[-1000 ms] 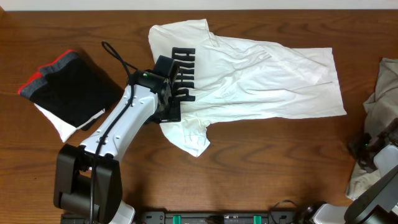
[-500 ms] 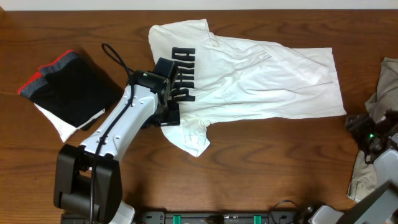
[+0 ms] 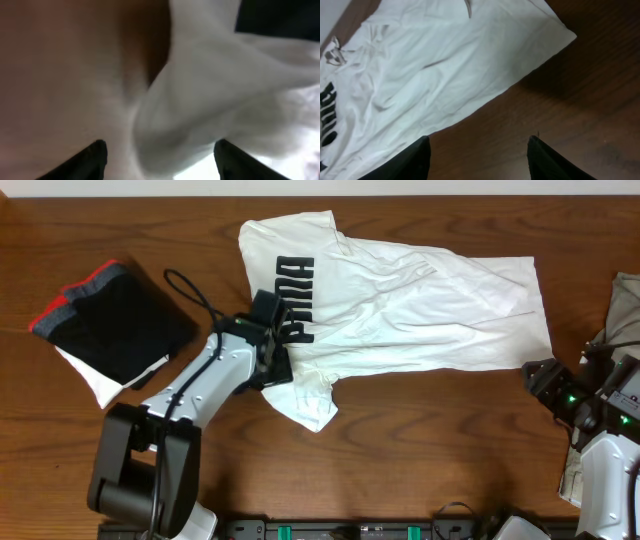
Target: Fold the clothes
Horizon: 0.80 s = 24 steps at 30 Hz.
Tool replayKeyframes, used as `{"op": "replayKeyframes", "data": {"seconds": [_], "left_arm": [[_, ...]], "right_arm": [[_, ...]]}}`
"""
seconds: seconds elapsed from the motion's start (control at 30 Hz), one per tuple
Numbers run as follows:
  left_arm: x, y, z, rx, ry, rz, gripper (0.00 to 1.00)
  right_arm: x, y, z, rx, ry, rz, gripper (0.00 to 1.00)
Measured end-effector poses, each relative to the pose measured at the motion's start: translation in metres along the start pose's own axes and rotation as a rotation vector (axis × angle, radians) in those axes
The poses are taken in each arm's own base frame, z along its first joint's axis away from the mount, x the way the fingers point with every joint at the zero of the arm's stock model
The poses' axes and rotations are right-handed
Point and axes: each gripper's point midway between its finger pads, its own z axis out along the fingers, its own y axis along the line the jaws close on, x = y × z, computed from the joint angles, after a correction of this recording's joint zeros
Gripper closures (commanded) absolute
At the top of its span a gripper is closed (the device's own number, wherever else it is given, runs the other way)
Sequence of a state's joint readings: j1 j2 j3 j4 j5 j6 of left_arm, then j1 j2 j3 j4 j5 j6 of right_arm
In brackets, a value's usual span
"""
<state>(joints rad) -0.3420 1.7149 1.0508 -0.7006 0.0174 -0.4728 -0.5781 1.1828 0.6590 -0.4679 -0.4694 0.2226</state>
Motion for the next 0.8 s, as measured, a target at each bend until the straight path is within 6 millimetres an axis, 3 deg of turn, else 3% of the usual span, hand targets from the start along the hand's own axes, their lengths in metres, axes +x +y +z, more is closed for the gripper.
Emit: {"op": "replayKeyframes", "data": {"seconds": [0.07,0.1,0.13,0.17,0.23,0.3,0.5,0.6,0.8], "left_arm": [[0.0,-0.006,0.006,0.035,-0.01,0.019,0.51],[-0.001,-0.009,0.008,0.055,-0.012,0.031,0.65],[-0.001,-0.011,0.008,0.068,-0.014,0.038,0.87],[-0.002,-0.015,0.008,0.084,-0.015,0.05,0.94],[-0.001,-0.018,0.007,0.101,-0.013,0.071,0.94],[0.001,-0.019,0.007,0.108,-0.003,0.083,0.94],[0.004,-0.015,0.003,0.117,0.012,0.108,0.94],[-0.004,-0.005,-0.013,0.133,-0.027,0.081,0.94],[-0.029,0.015,-0.059,0.181,-0.176,0.006,0.94]], "right_arm": [[0.0,-0.001,0.0,0.009,-0.002,-0.003,0.46],[-0.001,-0.002,0.0,0.014,-0.003,-0.005,0.5],[-0.001,-0.003,0.0,0.016,-0.005,-0.01,0.54],[-0.001,-0.004,0.0,0.021,-0.006,-0.011,0.6],[-0.003,-0.006,0.0,0.035,-0.015,-0.011,0.7],[-0.007,-0.007,0.0,0.046,-0.032,-0.023,0.72],[-0.028,-0.012,0.003,0.072,-0.107,-0.042,0.56],[-0.029,-0.019,0.013,0.087,-0.098,-0.031,0.48],[-0.026,-0.036,0.039,0.11,-0.059,-0.011,0.43]]}}
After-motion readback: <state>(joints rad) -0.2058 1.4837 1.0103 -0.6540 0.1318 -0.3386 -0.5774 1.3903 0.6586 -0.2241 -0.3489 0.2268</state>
